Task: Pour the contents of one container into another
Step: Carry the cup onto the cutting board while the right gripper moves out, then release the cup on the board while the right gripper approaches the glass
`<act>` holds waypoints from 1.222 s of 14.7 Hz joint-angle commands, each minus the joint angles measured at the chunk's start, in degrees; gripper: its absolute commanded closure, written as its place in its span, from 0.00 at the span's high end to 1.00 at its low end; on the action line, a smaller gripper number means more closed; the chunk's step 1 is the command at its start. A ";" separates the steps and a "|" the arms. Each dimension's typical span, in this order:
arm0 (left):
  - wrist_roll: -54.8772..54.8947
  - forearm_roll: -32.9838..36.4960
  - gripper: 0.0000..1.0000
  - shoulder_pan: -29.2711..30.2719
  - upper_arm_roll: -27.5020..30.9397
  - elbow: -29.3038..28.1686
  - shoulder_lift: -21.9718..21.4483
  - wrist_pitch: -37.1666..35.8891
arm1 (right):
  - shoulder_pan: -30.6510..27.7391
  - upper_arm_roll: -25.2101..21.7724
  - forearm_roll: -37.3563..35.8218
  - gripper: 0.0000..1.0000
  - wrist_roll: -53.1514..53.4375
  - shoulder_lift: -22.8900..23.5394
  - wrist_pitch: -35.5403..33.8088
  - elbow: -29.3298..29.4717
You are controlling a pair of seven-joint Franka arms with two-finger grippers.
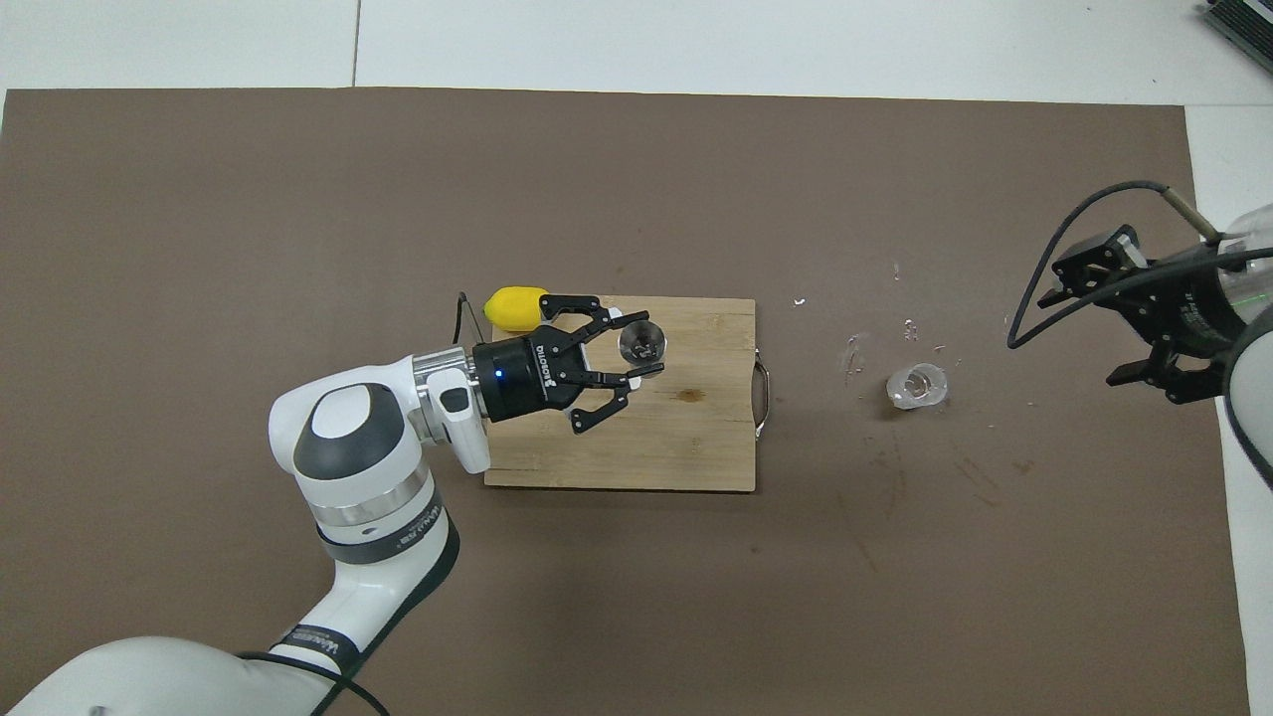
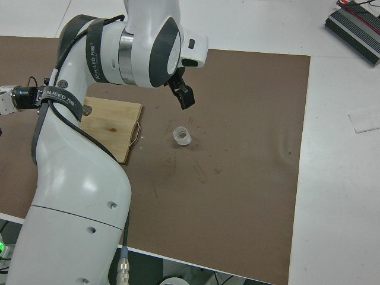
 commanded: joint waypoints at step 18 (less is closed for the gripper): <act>9.46 -12.67 1.00 -6.43 1.03 -1.56 3.12 5.54 | -8.21 0.24 21.66 0.92 9.67 11.40 20.41 -17.85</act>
